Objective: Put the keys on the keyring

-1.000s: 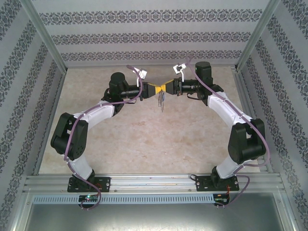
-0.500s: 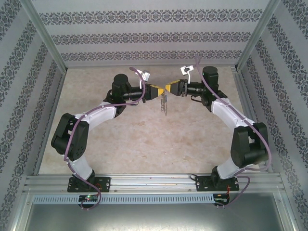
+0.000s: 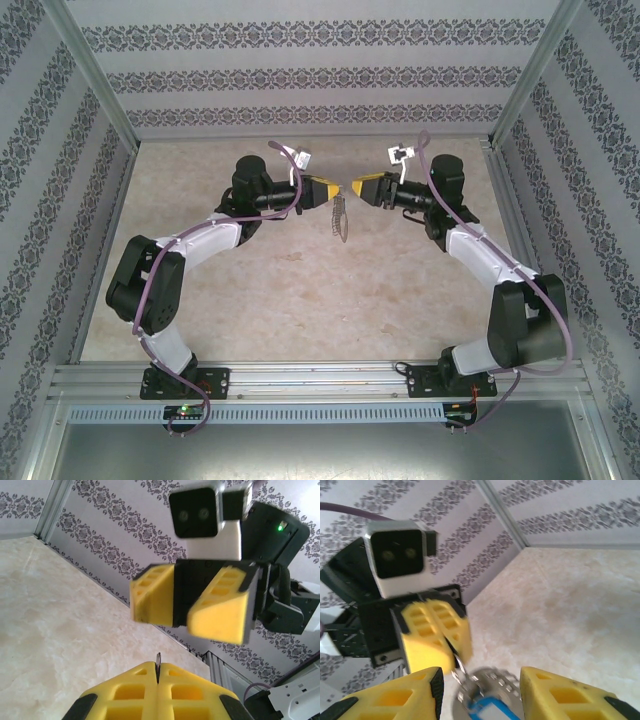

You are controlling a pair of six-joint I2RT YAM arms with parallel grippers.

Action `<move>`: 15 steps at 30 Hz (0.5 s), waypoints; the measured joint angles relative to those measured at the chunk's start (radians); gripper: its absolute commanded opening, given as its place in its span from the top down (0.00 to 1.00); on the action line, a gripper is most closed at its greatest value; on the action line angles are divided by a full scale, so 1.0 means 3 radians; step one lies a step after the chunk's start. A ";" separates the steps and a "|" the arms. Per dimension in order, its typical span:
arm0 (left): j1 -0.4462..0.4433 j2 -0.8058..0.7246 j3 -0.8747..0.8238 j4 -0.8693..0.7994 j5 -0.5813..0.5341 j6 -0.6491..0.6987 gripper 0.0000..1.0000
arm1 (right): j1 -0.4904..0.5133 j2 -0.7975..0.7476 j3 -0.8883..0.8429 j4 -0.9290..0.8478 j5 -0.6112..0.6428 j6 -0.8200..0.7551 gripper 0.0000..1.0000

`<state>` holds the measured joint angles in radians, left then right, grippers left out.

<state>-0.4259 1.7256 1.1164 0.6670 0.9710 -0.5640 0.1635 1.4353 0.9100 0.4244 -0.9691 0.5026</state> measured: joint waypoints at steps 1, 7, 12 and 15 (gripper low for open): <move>0.0000 -0.0008 -0.0014 0.0001 -0.0013 0.0000 1.00 | -0.0010 -0.0029 -0.0089 0.0013 0.0086 -0.0001 0.54; 0.0000 -0.0039 -0.0050 0.0072 -0.0043 0.0000 1.00 | -0.0009 -0.0210 -0.0584 0.0117 0.0559 -0.0031 0.54; 0.0001 -0.0060 -0.0050 0.0102 -0.0050 -0.0003 1.00 | 0.0139 -0.0384 -0.0861 0.0127 0.0898 -0.0142 0.52; 0.0001 -0.0060 -0.0050 0.0135 -0.0047 -0.0028 1.00 | 0.0326 -0.0448 -0.0923 0.0126 0.1092 -0.0247 0.50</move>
<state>-0.4255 1.7077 1.1015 0.7074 0.9569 -0.5724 0.2611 1.3010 0.6331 0.4622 -0.6415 0.4286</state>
